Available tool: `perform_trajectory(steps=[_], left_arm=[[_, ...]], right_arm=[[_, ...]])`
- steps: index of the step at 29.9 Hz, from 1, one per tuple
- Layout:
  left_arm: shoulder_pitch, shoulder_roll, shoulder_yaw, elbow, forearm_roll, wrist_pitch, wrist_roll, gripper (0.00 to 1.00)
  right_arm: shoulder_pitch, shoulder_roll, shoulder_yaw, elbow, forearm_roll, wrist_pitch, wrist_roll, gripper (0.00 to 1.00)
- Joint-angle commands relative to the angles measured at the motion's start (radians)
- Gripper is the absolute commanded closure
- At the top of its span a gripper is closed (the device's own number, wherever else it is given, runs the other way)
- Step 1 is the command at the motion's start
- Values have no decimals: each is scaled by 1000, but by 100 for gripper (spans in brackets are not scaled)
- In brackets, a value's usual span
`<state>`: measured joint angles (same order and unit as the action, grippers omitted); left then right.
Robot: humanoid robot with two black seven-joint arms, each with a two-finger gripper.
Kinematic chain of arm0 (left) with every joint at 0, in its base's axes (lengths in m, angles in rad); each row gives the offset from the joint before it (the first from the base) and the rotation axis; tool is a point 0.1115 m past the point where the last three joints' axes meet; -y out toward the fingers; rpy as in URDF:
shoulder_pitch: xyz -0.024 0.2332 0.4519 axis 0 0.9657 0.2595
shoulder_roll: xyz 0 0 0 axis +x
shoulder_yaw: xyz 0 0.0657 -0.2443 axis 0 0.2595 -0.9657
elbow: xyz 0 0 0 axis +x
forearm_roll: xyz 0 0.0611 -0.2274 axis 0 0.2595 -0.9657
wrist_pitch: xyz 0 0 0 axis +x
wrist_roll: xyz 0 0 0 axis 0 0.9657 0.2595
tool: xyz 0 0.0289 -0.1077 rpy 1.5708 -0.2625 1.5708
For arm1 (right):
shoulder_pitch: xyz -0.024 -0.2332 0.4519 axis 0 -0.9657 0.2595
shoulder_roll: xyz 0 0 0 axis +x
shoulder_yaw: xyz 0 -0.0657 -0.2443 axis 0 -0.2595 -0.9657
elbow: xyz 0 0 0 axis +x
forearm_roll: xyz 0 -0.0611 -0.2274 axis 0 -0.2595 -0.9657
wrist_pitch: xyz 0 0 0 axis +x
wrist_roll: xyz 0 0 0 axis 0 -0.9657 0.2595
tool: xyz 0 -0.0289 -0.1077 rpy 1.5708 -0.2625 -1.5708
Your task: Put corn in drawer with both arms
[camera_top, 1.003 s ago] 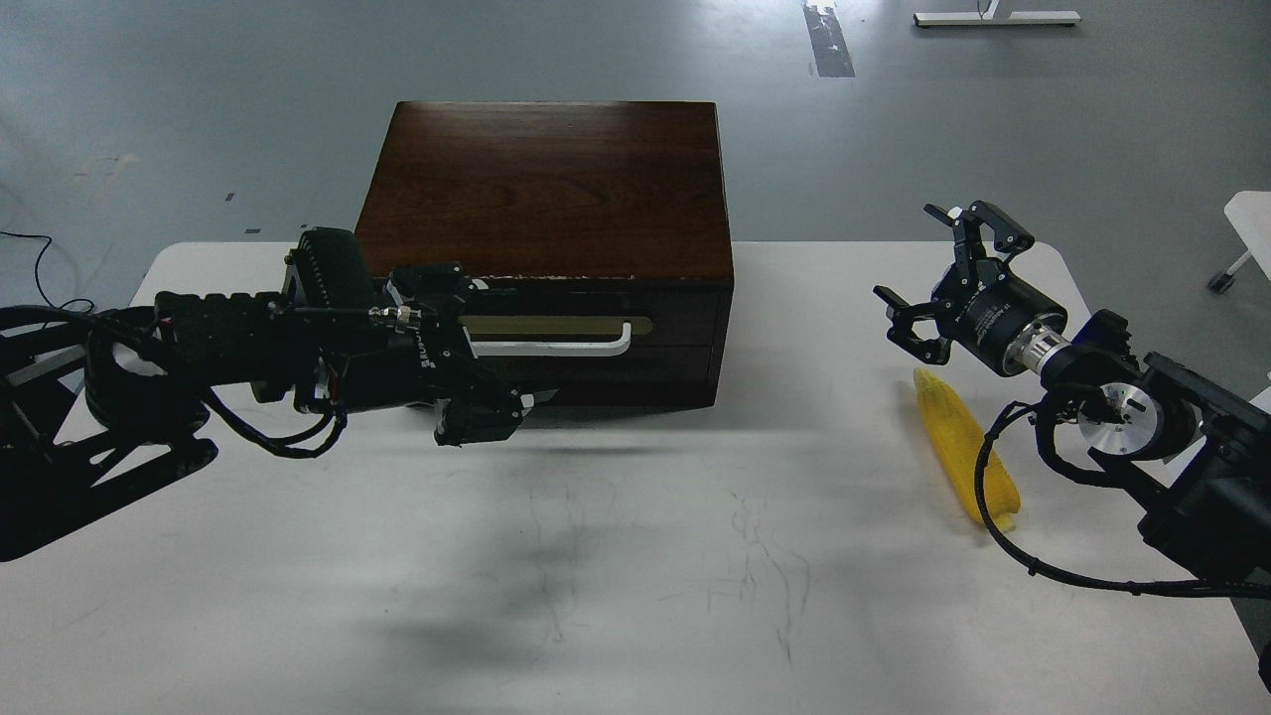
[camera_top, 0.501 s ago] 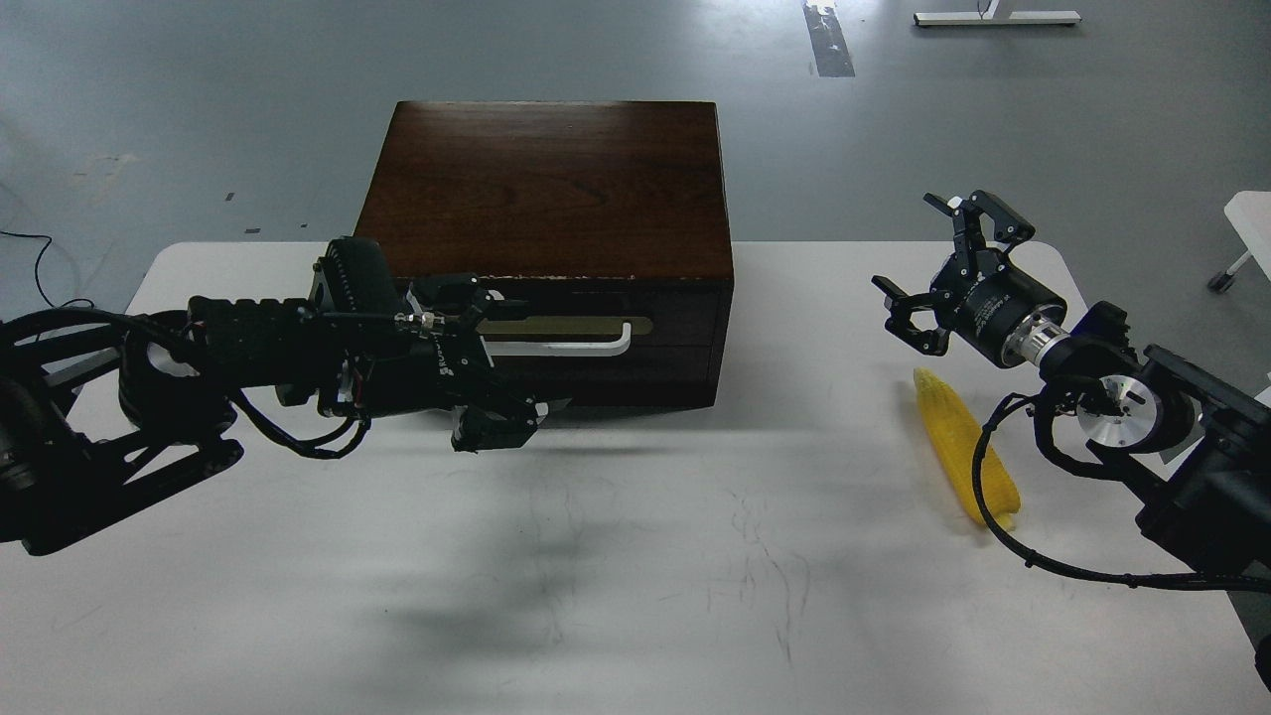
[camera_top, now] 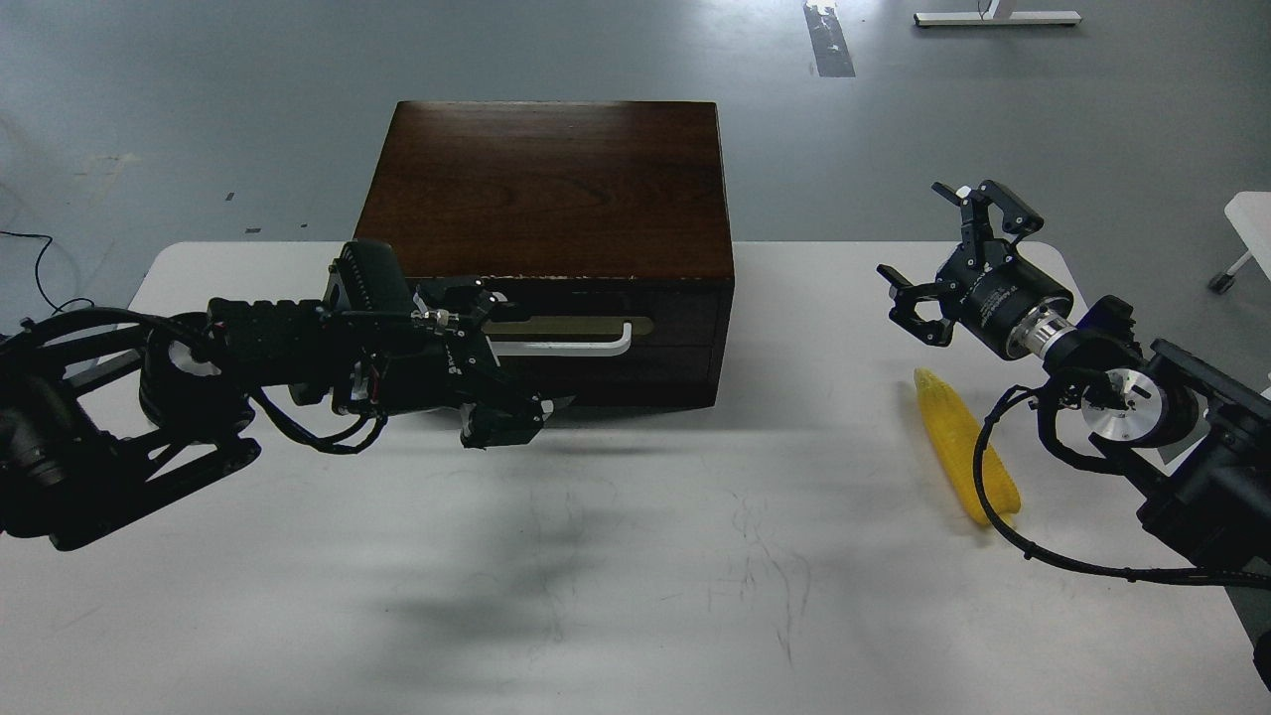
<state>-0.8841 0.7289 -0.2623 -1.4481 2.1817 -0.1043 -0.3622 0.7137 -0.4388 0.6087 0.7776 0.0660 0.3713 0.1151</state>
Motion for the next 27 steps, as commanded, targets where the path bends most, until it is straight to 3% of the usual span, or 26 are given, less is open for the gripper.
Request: perform_trajectory(steps=[1,18,27], left_arm=[[2,1,0,0,0,-2,-3,2],[-15,0,72,0,0,-2,-9,2],[-85,-2,77,0,0,-3,-11,2]], right_arm=[[0,0,0,0,0,0,1,0],[-2,0,2,0,0,0,1,0],[-10,0,3,0,0,0,1,0]])
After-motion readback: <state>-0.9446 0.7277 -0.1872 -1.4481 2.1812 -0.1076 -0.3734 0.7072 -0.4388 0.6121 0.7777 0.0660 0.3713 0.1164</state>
